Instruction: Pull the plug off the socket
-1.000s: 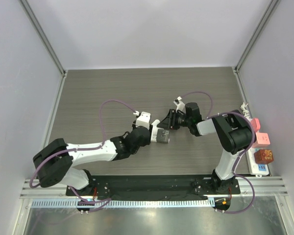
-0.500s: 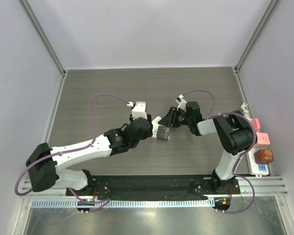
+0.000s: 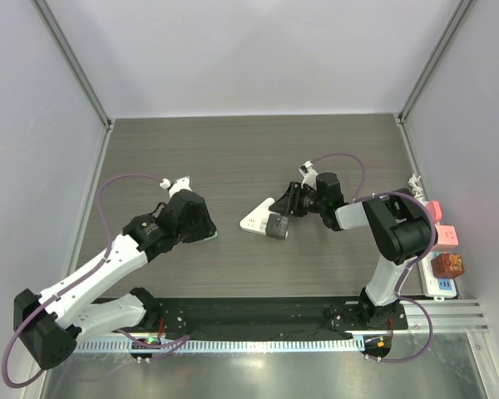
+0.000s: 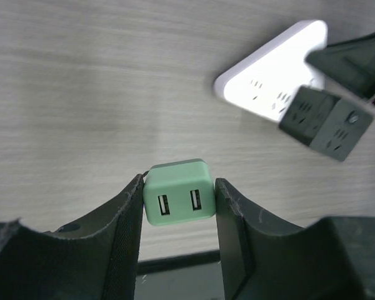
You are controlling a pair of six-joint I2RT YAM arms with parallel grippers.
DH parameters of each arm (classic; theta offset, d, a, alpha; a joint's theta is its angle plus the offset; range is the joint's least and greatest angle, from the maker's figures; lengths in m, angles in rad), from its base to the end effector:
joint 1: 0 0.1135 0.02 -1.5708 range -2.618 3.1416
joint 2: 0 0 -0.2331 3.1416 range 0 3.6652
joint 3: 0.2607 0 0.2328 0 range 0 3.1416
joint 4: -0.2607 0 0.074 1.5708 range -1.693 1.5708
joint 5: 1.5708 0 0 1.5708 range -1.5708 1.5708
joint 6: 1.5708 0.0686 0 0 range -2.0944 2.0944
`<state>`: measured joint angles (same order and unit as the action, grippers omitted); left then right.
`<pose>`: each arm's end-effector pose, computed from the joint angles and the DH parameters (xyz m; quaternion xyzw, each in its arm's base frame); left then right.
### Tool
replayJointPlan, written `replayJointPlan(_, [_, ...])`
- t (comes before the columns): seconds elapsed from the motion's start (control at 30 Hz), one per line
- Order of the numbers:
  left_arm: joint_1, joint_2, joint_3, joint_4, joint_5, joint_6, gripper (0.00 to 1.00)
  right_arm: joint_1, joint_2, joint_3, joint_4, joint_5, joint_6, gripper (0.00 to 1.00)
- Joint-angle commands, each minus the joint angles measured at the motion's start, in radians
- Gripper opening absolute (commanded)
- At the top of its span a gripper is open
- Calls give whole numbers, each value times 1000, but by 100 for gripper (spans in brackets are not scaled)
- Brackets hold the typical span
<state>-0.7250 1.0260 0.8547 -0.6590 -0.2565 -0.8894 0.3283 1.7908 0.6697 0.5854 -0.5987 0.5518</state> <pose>0.1805 -0.1367 0.2300 -0.1220 0.9177 -0.1768 0.3343 0.3047 0.1446 0.0978 -0.0524 0.8415 0.4332 0.3185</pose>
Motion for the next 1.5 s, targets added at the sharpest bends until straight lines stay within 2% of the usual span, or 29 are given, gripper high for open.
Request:
replayJointPlan(0.0, [24,-47,10,-166,4,19,0,-14,21,-9,-76,85,-62,1])
replayJointPlan(0.07, [57,-32,10,-166,-4,35,0,-12,31,-4,-75,73,-58,1])
replayJointPlan(0.17, [94,20,33,-140,69,147,0,-12,53,8,-72,47,-44,1])
replayJointPlan(0.33, [107,219,99,-162,92,292,0,-12,68,21,-73,27,-27,1])
replayJointPlan(0.47, [114,313,109,-97,201,333,0,-12,55,8,-67,30,-29,1])
replayJointPlan(0.77, [160,482,188,-133,226,395,0,-12,53,22,-73,19,-27,1])
replayJointPlan(0.87, [167,517,204,-133,235,391,9,-12,64,25,-64,13,-17,1])
replayJointPlan(0.9, [167,520,199,-129,235,389,16,-12,67,27,-62,8,-12,1])
replayJointPlan(0.97, [168,526,185,-110,232,382,23,-14,81,34,-56,2,-4,1])
replayJointPlan(1.0, [170,529,175,-106,226,379,32,-12,85,36,-53,2,-3,1])
replayJointPlan(1.2, [180,519,158,-91,188,379,57,-12,93,34,-32,-18,17,1])
replayJointPlan(1.3, [180,517,168,-86,189,386,67,-14,97,33,-30,-15,16,1])
replayJointPlan(1.47, [180,470,193,-87,135,365,75,-12,110,39,-24,-19,22,1])
